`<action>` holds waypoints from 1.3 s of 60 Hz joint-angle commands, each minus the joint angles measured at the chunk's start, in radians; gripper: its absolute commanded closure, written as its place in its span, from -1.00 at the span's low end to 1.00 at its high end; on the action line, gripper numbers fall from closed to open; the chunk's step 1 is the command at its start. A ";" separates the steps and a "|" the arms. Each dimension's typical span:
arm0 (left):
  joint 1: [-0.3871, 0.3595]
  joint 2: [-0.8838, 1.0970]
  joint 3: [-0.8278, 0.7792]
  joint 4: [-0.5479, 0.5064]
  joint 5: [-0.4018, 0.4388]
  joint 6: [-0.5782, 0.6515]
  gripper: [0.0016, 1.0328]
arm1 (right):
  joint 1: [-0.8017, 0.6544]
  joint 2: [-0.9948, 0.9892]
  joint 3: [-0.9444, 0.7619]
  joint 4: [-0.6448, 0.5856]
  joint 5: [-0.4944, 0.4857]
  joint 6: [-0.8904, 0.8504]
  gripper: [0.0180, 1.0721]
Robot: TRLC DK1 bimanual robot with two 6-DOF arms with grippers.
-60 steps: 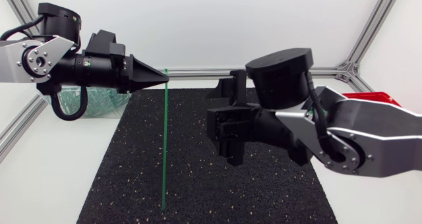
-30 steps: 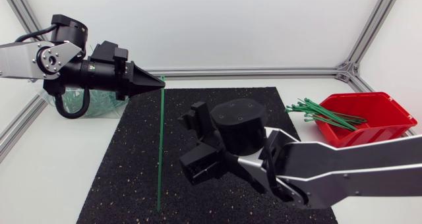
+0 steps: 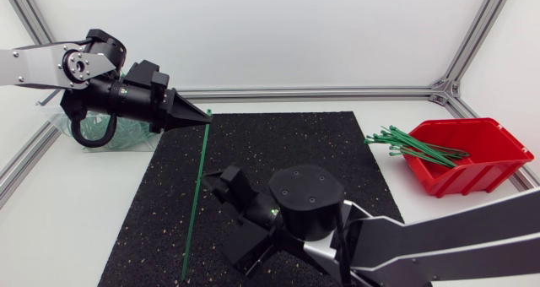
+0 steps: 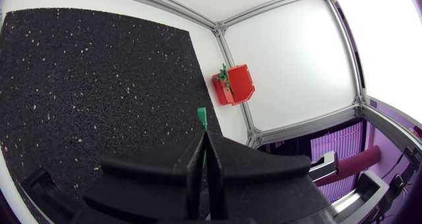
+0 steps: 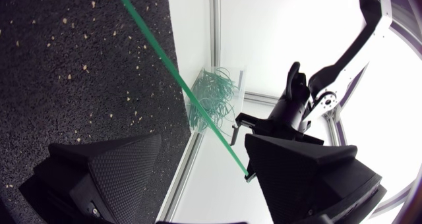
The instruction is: Take a green cable tie from the red box, thread the tail through the head to close it, then place it in the transparent bin on the left.
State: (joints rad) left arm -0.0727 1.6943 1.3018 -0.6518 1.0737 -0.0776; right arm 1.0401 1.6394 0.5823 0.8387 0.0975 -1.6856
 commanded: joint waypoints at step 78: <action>-0.061 0.074 0.074 -0.060 0.012 0.139 0.94 | 0.097 0.247 0.001 0.183 -0.133 -0.312 0.32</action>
State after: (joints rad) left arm -0.1276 1.7489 1.3437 -0.6994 1.0733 0.0387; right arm 1.1244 1.8854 0.6052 1.0027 -0.0402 -1.9682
